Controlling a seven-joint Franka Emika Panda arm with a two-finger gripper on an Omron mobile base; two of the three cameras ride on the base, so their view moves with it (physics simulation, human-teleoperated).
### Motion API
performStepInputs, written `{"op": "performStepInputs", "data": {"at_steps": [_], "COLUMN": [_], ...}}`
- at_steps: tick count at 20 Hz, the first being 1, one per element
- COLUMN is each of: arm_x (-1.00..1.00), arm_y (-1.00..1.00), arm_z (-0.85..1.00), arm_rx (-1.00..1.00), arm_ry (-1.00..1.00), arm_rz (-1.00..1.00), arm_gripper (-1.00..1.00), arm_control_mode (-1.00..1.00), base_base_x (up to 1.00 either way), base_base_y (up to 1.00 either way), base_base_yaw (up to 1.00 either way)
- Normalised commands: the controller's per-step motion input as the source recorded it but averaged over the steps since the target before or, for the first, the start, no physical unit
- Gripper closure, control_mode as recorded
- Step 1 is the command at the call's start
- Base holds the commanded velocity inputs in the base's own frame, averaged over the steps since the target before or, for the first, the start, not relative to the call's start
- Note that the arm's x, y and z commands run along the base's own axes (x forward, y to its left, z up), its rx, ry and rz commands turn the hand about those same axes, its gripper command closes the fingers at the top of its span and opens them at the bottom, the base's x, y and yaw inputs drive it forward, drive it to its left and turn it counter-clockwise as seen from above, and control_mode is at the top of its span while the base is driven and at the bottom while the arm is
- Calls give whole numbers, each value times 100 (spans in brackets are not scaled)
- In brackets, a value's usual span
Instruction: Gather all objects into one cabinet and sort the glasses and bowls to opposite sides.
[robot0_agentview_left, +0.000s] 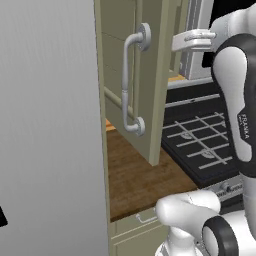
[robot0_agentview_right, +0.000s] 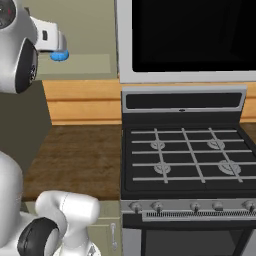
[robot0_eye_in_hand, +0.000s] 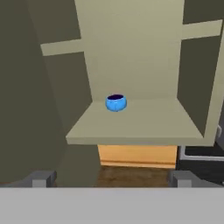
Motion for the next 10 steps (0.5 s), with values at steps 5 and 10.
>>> {"op": "performStepInputs", "data": {"at_steps": [5, 10], "arm_x": [2, 6], "arm_y": [0, 9], "arm_z": [-23, -67], "arm_rx": [0, -4], "arm_ry": [-6, -26], "arm_rz": [0, 0], "arm_gripper": [-100, -100], "arm_control_mode": [-100, -100], "base_base_x": [0, 0], "base_base_y": [0, 0], "base_base_yaw": [0, 0]}}
